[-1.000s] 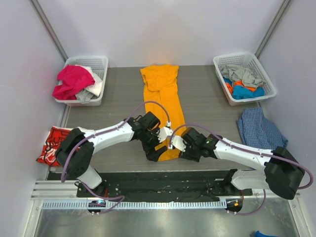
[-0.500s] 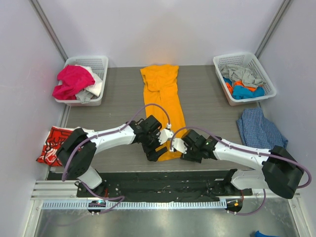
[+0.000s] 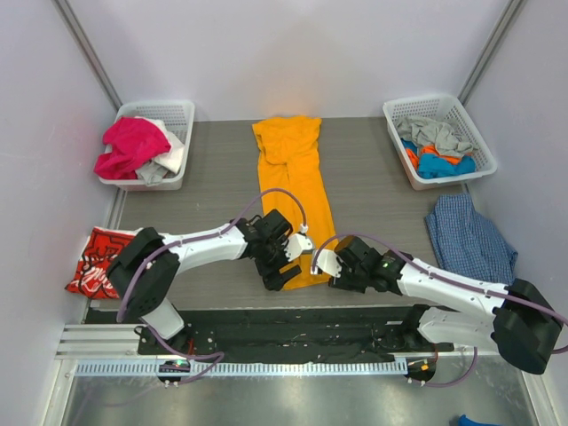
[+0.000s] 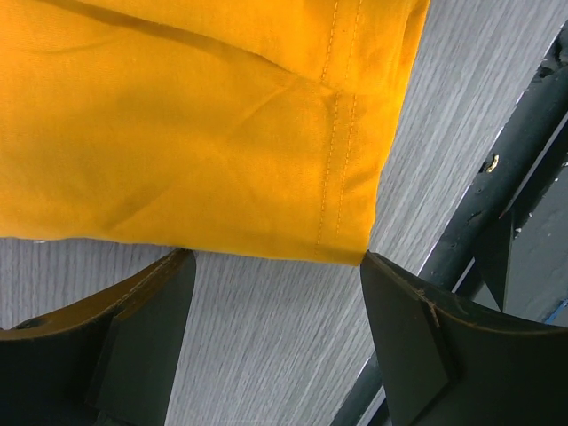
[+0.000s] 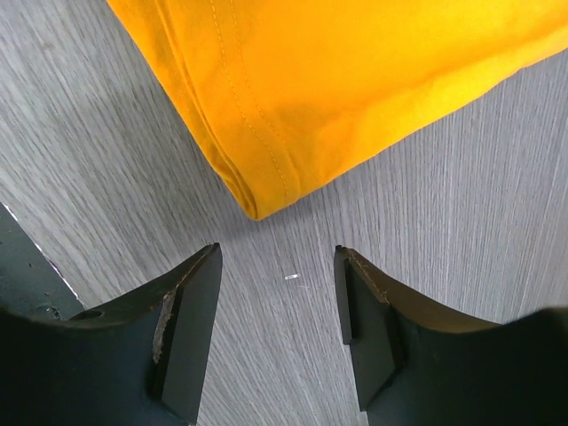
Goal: Fold and stack the t-shirts
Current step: Grab the bottom of the folded rectangular tshirt with both arms
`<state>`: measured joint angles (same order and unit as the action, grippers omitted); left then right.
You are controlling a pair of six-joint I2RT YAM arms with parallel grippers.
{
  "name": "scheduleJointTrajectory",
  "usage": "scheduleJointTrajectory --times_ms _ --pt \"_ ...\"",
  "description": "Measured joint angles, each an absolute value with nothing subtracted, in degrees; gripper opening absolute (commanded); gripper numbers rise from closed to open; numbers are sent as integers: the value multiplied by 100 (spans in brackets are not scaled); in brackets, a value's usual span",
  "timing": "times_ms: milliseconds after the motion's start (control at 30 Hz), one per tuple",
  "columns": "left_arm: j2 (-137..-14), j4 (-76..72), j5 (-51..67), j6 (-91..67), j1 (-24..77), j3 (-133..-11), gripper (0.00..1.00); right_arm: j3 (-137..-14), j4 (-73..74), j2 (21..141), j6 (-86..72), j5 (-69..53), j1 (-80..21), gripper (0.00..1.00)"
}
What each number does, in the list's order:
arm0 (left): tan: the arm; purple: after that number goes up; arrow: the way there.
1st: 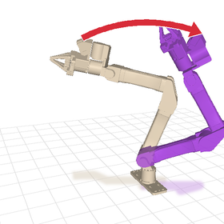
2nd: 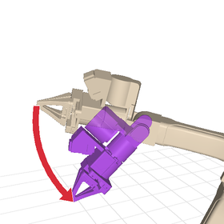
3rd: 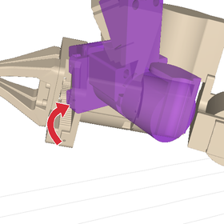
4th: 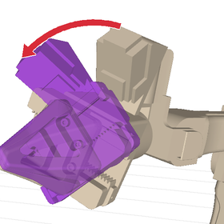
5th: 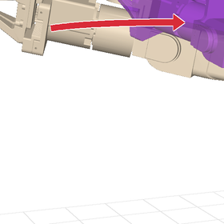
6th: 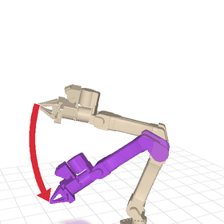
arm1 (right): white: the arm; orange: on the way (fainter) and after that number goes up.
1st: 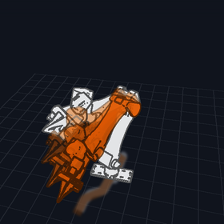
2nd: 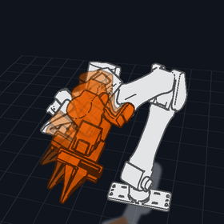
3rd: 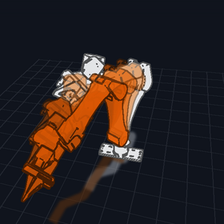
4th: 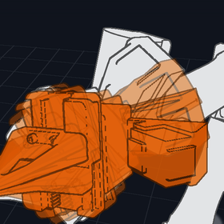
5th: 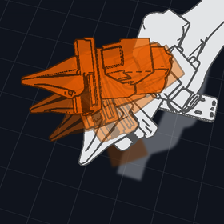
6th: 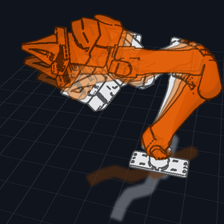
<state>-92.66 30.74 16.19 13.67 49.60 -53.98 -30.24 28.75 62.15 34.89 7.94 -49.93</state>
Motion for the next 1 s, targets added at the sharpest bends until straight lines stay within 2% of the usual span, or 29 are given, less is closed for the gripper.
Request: scheduleJointTrajectory --times_ms 500,567,700,733,900,1000 --pt "-9649 3109 1538 1243 5081 -5767 79 -3072 2891 6230 3511 532 -5000 61" --pt "-9660 3111 1535 1240 5098 -5780 76 -3081 2888 6243 3520 508 -5004 61" --pt "-9673 3111 1540 1234 5105 -5784 59 -3131 2880 6351 3544 475 -5004 61" --pt "-9677 3118 1538 1232 5107 -5784 51 -3138 2864 6379 3548 475 -5004 60" --pt "-9682 3151 1503 1234 5142 -5784 33 -3140 2871 6407 3573 478 -5004 61" --pt "-9684 3159 1481 1247 5153 -5784 10 -3140 2869 6407 3577 478 -5004 60"
